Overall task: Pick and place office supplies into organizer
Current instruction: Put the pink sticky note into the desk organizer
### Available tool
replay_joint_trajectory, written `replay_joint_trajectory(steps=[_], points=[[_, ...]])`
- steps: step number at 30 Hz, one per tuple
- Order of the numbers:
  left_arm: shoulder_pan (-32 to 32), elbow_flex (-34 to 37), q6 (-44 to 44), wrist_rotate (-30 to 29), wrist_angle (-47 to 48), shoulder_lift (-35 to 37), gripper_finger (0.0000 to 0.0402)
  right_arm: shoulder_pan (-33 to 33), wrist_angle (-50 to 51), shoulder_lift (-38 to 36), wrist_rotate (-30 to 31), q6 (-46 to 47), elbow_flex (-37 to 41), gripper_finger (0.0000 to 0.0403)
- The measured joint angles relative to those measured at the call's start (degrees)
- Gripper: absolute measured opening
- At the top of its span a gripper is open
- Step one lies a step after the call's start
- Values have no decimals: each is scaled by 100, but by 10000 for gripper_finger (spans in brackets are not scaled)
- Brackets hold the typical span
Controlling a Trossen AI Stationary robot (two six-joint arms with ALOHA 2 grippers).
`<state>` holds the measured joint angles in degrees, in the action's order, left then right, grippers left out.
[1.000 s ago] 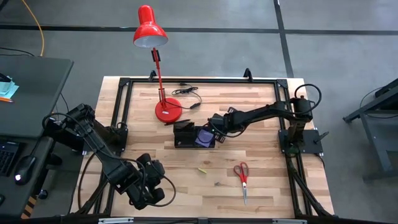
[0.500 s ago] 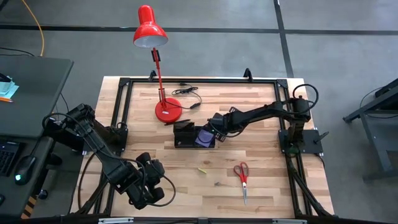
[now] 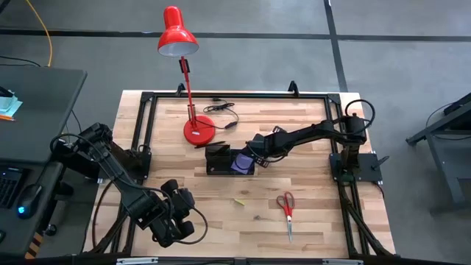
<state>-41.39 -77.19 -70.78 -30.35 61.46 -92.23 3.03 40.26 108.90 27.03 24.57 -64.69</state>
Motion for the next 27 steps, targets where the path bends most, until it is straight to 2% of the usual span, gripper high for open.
replay_joint_trajectory(steps=[11,19,23,25,27], points=[[0,0,0,-78,50,0,1,-56,325,-175,144,236,0,1],[2,0,15,-163,58,0,1,-192,426,-1044,422,392,-7,0],[2,0,45,-202,56,0,1,-263,948,-1431,482,761,-7,13],[2,0,44,-304,44,0,1,-517,1024,-1645,1033,1160,56,32],[2,0,44,-408,19,0,1,-889,620,-1905,1748,1715,347,60]])
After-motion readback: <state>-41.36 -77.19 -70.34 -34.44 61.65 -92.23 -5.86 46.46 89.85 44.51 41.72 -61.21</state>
